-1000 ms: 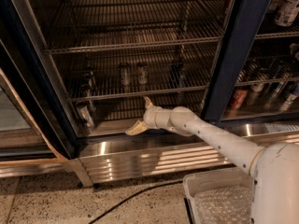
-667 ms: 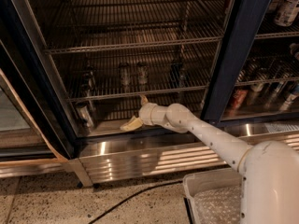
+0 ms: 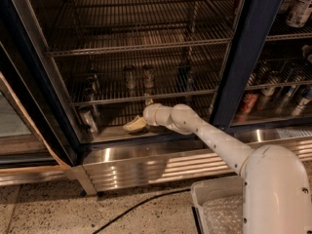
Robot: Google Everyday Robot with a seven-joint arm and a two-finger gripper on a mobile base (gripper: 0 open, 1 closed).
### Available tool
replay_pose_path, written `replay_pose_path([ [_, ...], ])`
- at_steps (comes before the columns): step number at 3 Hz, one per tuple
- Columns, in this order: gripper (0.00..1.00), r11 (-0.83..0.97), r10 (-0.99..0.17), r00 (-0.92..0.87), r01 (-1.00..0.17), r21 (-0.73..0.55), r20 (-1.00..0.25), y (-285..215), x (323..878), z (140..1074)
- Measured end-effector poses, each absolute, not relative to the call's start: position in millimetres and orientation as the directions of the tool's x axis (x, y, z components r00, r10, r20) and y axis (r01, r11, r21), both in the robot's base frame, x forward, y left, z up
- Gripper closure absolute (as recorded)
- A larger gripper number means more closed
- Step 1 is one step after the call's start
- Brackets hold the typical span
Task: Pick 7up can from bottom shelf of fridge
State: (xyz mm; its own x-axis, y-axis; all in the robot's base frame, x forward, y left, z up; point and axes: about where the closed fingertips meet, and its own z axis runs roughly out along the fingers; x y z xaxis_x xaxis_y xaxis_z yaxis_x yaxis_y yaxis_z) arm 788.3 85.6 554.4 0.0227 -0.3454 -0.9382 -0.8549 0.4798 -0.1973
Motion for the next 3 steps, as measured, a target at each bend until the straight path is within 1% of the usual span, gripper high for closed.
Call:
replay_pose_path([
  [1, 0.0, 0.528, -0.292, 0.042, -0.826, -0.197, -0.956, 96, 806, 555],
  [3, 0.0, 0.649, -0.198, 0.024, -0.746, -0.149, -0.98, 106, 847, 574],
])
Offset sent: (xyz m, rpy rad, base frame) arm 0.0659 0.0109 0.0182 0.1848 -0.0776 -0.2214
